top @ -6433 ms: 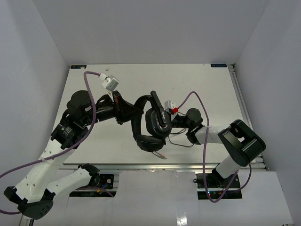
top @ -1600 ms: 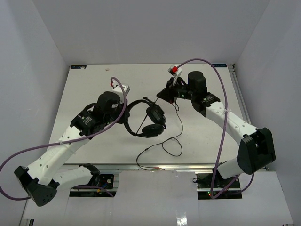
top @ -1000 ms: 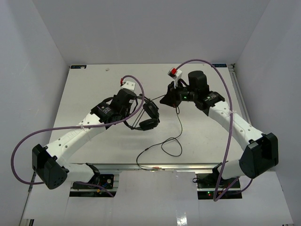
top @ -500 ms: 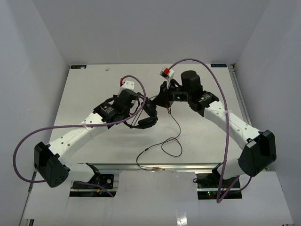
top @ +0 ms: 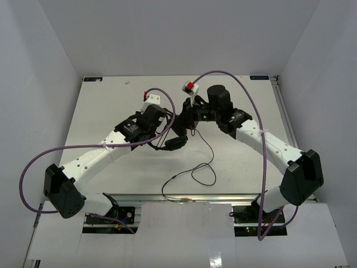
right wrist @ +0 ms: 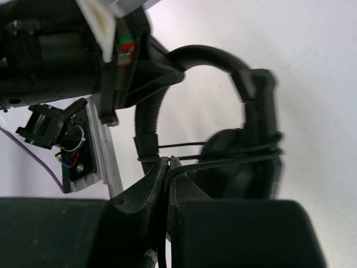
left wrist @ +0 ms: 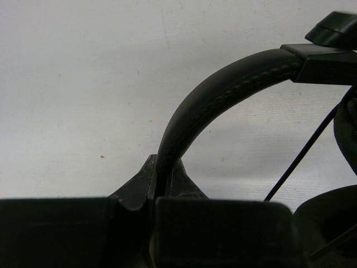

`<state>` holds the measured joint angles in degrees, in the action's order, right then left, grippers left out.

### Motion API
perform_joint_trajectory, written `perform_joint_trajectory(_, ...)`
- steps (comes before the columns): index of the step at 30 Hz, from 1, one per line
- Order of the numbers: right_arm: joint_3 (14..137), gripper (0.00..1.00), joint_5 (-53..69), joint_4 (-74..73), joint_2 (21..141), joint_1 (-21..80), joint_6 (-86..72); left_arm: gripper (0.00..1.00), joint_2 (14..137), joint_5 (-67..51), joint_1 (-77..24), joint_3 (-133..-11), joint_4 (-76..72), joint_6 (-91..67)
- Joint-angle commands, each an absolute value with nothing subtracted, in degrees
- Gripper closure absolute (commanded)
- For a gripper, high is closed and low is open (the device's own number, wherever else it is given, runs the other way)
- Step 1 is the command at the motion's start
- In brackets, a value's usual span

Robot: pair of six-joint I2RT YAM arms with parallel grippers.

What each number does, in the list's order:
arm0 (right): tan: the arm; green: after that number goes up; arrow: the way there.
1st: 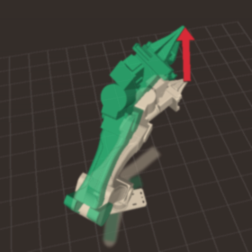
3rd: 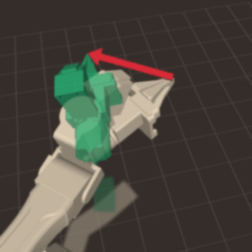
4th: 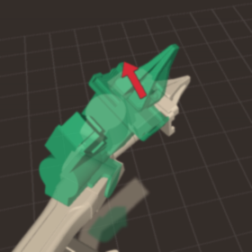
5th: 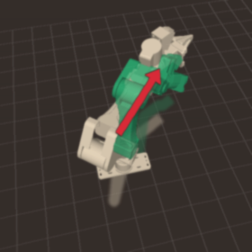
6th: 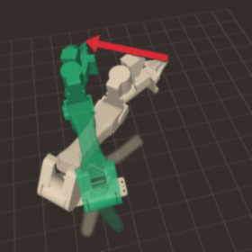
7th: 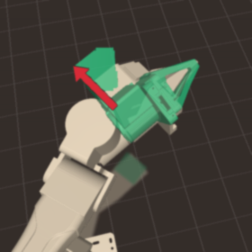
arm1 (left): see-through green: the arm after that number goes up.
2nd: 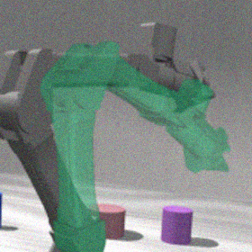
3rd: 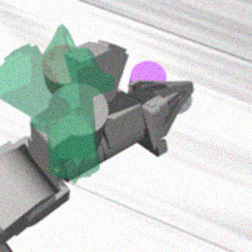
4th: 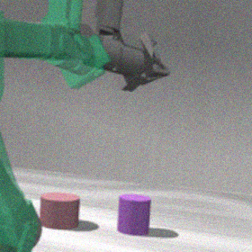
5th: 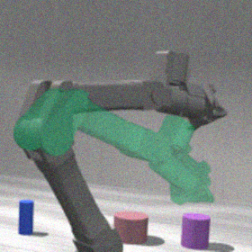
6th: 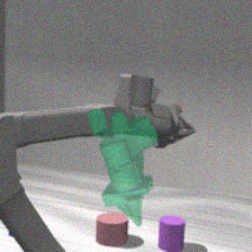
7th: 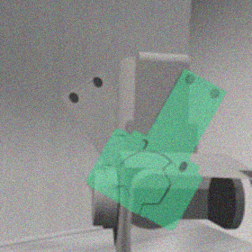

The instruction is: Wrap the headphones

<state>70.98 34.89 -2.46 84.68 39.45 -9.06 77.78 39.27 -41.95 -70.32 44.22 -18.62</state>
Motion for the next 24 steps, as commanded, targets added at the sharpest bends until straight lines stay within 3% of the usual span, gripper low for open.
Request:
perform_joint_trajectory(1,68.9,0.9,39.5,9.3,81.1,45.9,-11.5,1.0,78.1,42.2,-41.1,-73.0,47.8,-23.5)
perform_joint_trajectory(10,56.3,0.86,31.0,20.0,79.3,53.8,-13.4,1.0,72.3,38.3,-41.0,-73.9,45.5,-31.3)
perform_joint_trajectory(24,47.1,0.78,21.8,27.0,78.4,61.6,-11.9,1.0,60.8,37.2,-41.0,-71.9,42.9,-38.9)
